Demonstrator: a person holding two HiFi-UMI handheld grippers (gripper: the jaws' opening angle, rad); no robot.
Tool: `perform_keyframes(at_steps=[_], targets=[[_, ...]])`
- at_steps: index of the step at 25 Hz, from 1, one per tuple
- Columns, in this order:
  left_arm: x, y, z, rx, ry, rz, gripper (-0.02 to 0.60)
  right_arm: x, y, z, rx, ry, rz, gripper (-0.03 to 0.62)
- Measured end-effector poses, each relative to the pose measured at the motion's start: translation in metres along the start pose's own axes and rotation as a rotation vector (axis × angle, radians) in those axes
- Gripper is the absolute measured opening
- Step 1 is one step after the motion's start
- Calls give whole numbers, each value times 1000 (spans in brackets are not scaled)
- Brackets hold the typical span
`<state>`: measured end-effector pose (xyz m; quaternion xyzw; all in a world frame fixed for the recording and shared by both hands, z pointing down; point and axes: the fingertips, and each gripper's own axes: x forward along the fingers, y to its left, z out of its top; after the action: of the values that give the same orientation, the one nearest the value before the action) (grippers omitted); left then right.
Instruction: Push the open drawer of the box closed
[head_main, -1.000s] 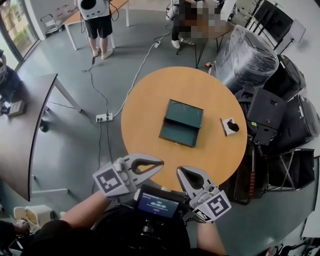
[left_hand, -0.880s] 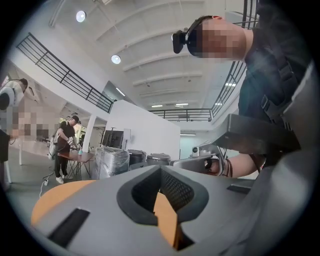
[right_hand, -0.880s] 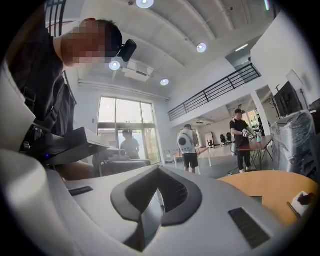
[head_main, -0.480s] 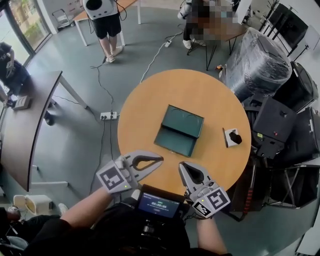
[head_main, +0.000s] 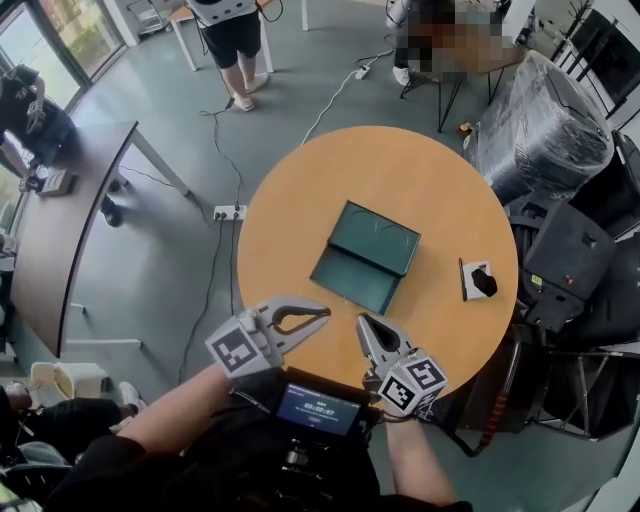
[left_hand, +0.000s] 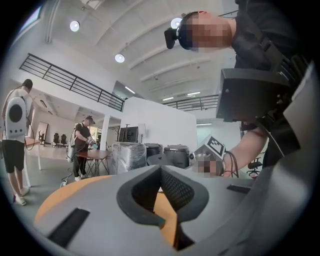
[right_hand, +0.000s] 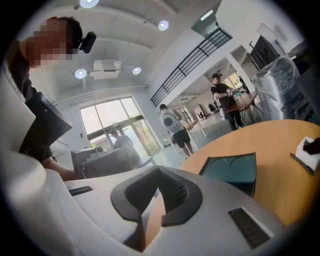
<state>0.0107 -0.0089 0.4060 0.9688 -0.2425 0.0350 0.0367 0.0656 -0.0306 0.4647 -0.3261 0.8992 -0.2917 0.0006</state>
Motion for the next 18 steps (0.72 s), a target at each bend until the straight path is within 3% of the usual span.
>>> perform_keyframes(at_steps=[8,18], targets=[[15,29,-57,-32,28,-24,31,50,-54,-89,208,161,-48,31],[40,71,-131,-101,114,-52,31,92,-136,-176,411,303,-190,68]])
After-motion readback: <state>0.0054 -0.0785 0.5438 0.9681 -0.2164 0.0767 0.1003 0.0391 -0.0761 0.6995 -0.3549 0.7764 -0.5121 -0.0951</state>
